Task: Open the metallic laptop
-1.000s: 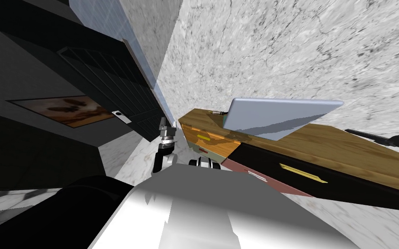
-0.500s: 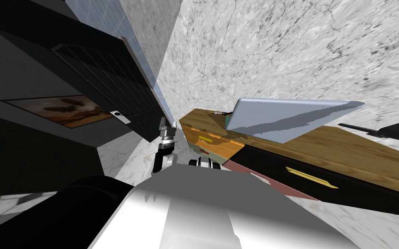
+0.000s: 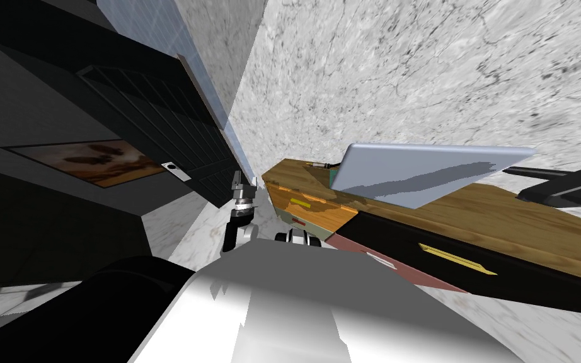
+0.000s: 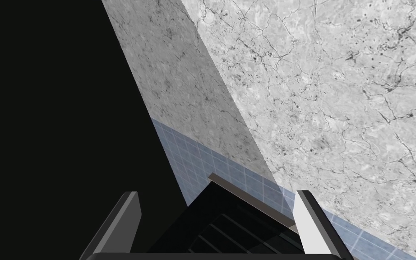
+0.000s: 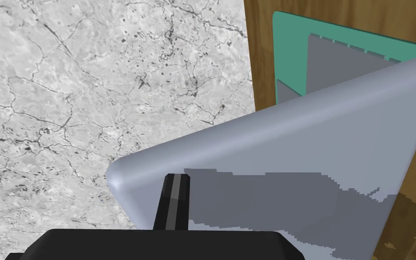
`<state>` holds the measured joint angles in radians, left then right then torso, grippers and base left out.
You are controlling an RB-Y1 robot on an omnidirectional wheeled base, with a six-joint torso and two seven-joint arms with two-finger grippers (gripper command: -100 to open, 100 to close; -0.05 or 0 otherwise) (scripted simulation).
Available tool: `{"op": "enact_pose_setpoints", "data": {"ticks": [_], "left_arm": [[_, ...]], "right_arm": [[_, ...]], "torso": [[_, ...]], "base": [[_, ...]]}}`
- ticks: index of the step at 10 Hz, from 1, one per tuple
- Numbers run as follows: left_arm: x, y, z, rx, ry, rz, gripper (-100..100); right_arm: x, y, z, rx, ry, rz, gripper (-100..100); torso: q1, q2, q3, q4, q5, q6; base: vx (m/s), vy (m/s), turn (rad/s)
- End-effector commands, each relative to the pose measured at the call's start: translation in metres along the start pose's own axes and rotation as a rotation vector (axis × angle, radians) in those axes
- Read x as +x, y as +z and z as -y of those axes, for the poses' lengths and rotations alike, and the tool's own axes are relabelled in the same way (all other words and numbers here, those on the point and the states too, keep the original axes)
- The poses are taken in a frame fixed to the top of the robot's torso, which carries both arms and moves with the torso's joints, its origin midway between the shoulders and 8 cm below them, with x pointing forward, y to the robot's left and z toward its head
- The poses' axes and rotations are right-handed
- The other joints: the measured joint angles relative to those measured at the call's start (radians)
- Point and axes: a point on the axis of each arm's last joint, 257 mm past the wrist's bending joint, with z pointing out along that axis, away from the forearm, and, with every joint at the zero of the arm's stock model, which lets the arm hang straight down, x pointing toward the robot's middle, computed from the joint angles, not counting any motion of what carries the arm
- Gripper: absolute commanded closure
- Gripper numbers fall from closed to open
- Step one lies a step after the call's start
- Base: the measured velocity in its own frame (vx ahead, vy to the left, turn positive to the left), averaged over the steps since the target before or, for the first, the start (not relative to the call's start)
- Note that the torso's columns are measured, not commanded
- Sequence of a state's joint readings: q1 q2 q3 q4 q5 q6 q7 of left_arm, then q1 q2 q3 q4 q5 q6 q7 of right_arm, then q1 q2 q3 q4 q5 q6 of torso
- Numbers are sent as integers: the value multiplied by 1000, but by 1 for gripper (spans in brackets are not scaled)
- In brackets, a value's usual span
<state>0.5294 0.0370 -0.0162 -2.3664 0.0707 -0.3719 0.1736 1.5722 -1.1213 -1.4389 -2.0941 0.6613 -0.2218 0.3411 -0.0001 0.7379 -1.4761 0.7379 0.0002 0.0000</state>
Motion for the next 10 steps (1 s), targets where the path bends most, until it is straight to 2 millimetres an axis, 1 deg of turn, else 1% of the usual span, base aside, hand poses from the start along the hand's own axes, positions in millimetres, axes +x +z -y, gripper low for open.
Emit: {"op": "enact_pose_setpoints", "data": {"ticks": [1,2,3,4,5,6,7,8,9,10], "left_arm": [[0,0,0,0,0,0,0],[0,0,0,0,0,0,0],[0,0,0,0,0,0,0],[0,0,0,0,0,0,0],[0,0,0,0,0,0,0],[0,0,0,0,0,0,0],[0,0,0,0,0,0,0],[0,0,0,0,0,0,0],[0,0,0,0,0,0,0],[0,0,0,0,0,0,0]], "right_arm": [[20,4,-3,16,63,-7,100],[19,6,-8,17,81,2,100],[16,7,-4,29,83,13,100],[18,22,-20,-29,88,33,100],[18,28,-27,-49,105,49,100],[26,35,-27,-51,122,48,100],[35,38,-28,-39,149,41,100],[33,42,-34,-41,168,55,100],[28,44,-32,-31,176,70,100],[28,58,-43,-87,163,85,100]], "torso": [[-2,0,0,0,-1,0],[-2,1,1,0,-1,0],[-1,0,0,0,-1,0],[0,0,0,0,0,0],[2,-1,0,-1,0,-1],[1,-3,-2,-2,-1,-2],[-2,-5,-3,-3,-2,-3],[-5,-6,-4,-4,-4,-2],[-6,-7,-4,-4,-4,-2],[-5,-7,-4,-4,-4,-3]], "base": [[-1,-6,-2],[0,-8,-1],[0,-6,1],[0,37,-21],[-5,55,-24],[-3,35,3],[2,13,5],[0,0,0],[0,0,0],[3,28,-22]]}}
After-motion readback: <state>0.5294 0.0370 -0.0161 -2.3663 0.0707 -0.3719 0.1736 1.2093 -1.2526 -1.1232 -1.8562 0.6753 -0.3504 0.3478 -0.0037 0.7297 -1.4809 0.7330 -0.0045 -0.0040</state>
